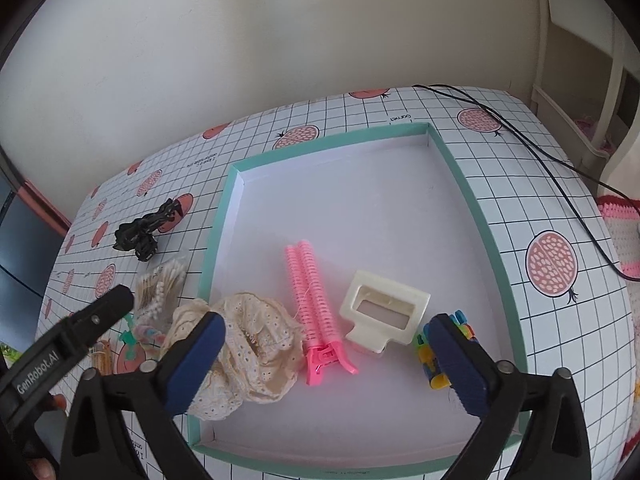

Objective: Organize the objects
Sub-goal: 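Move both grippers back from the tray toward the remaining items, then grasp the wrapped wafer bar with the left gripper while the right grasps the green plastic figure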

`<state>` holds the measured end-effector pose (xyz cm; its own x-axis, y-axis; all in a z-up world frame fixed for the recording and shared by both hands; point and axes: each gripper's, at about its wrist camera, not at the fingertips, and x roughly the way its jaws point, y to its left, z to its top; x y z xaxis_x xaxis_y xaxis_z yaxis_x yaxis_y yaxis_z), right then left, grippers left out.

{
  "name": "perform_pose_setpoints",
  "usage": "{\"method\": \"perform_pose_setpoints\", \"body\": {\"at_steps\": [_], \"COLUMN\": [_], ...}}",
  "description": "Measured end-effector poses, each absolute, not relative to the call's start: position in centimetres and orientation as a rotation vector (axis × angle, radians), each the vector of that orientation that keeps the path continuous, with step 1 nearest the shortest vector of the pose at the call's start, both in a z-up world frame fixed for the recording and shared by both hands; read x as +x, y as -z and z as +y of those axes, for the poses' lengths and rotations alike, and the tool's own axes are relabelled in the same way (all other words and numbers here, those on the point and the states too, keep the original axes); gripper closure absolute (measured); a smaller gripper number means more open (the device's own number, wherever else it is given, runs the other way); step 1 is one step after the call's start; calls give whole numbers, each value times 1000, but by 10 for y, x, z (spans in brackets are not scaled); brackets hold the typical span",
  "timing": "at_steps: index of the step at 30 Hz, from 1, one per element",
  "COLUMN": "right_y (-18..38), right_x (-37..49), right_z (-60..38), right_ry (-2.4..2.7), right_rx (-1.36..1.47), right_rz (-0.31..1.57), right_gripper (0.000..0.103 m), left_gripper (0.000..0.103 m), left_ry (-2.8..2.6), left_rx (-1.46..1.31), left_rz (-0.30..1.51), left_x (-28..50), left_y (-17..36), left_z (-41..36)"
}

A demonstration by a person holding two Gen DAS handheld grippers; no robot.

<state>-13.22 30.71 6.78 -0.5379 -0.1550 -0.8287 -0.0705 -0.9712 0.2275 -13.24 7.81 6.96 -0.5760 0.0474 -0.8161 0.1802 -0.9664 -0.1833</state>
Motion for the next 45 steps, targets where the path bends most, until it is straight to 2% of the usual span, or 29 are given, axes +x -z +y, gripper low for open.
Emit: {"method": "perform_pose_setpoints", "body": {"at_steps": [2,19,29,36,45], "right_y": [-67,-62,-98,-99,-84], "right_x": [-132,-134,-128,-130,-121], "right_z": [307,308,276,212,157], "right_ry": [2685,2688,2692,2580,2428], "right_rx": [1488,1525,1251,1234,1279], "right_rz": [-360,-352,-328,-173,-64], "right_gripper": [0,0,0,0,0], "left_gripper": [5,3,3,3,3], "left_ry": [2690,2665,2618,2528,2357], "left_rx": [1406,1381,1269,1276,1432], "left_rz": [372,389,470,495,499], "left_x": [-133,-132,-124,-116,-116], "left_y": [-69,-71,-88,-89,-65], "left_z": [77,59,2,-46,-81]}}
